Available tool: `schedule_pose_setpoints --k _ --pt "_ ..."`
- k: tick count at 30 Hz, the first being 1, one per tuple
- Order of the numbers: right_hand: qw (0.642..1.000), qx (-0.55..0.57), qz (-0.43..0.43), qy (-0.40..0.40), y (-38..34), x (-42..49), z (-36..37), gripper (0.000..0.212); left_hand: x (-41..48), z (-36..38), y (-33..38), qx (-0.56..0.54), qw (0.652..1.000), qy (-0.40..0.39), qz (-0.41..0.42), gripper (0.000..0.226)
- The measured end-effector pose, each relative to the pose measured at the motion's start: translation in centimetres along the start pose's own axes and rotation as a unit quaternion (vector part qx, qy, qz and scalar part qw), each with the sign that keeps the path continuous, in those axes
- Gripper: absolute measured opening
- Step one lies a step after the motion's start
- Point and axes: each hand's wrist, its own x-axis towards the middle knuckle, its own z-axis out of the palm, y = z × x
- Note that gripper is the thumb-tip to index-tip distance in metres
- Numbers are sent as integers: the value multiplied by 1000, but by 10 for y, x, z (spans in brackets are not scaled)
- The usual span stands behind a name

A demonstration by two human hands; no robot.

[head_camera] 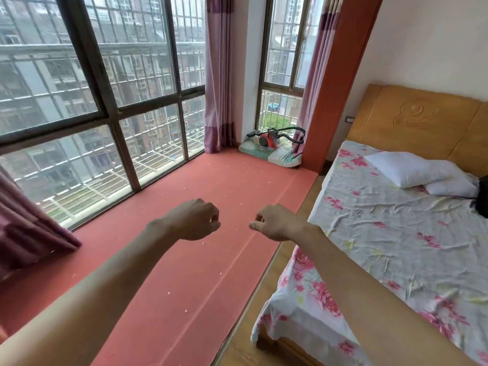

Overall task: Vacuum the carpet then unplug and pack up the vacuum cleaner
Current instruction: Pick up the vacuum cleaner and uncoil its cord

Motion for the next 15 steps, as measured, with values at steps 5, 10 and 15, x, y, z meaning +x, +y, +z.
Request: schedule_pose_setpoints --k 5,10,15 --pt "1000 10 -24 2 3 41 5 54 17 3 -29 -11 999 0 -38 26" --pt "999 3 -17 -27 -2 99 14 53 54 7 -71 -13 998 0 -54 25" --pt "999 -11 -6 -39 -19 176 8 49 116 5 -125 -27 999 -7 -43 26"
